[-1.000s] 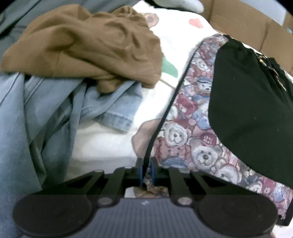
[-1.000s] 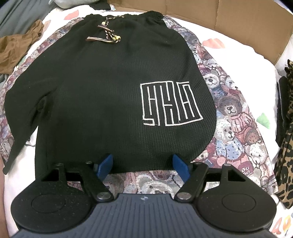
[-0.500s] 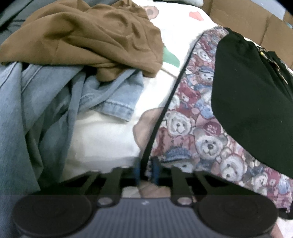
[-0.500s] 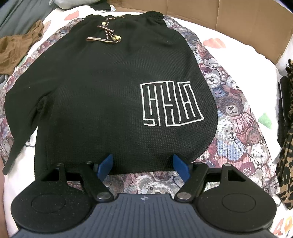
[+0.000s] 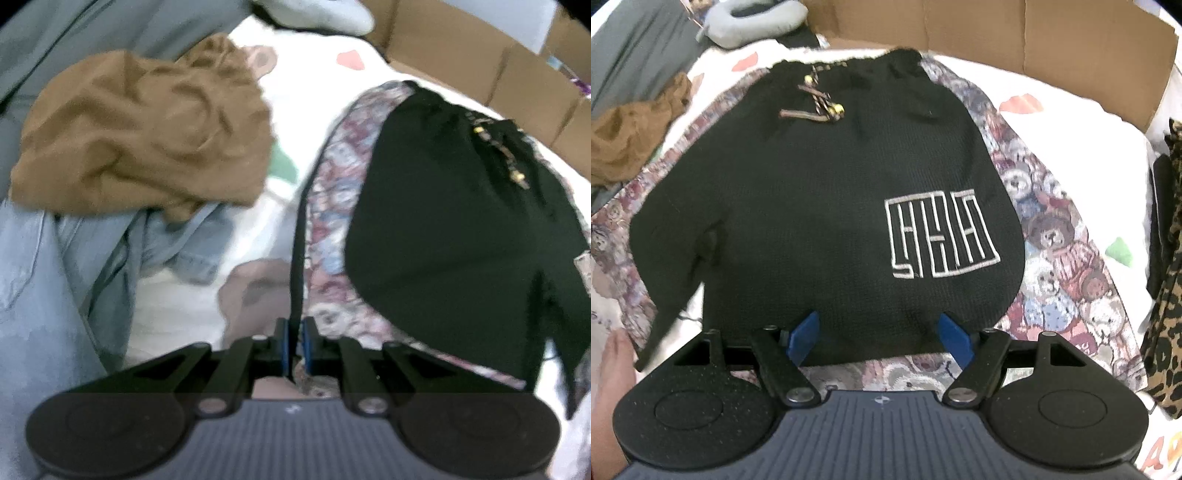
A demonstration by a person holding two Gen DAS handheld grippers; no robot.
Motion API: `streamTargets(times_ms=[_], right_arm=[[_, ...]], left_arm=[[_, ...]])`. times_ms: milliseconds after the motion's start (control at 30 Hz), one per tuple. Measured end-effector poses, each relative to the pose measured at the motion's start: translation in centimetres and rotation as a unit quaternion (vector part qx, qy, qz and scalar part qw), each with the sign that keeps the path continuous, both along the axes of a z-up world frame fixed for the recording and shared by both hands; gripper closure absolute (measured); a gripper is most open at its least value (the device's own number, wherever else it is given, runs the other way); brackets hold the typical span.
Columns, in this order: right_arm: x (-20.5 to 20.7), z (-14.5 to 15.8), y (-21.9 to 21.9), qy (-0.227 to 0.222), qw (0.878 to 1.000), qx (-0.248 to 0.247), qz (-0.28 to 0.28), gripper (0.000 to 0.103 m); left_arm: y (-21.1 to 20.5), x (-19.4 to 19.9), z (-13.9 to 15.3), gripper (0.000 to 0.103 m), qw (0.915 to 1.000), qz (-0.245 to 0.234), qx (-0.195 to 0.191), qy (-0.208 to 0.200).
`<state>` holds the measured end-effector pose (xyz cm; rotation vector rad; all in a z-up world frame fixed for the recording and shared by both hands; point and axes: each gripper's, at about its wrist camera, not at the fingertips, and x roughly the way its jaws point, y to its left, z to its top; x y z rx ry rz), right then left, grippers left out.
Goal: Fold clothes
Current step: 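Close the left tool on the bear-print lining edge of the shorts, then lift the gripped lining edge with the left tool, raising one side of the shorts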
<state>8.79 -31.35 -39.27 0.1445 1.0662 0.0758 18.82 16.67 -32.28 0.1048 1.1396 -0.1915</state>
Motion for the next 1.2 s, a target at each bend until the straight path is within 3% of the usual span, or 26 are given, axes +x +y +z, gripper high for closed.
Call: streamTargets(times_ms=[400,833,1200], right_arm=[[-1.5,2.6,-0.7,-0.052,0.997,0.064,-0.008,0.026],[-2.9,3.2,-1.4,-0.079,0.991,0.11,-0.017,0.026],[-3.1,3.6,-2.0,-0.09,0.988,0.127,-0.025,0.026]], left_arm=[[-10.1,0.7,7.0,0.095,0.9945,-0.1,-0.032,0.004],[-19.5,2.7,9.4,0.095,0.9841,-0.171,-0.04,0.025],[-26.7,4.0,8.5,0.096,0.9664,-0.245,-0.061,0.048]])
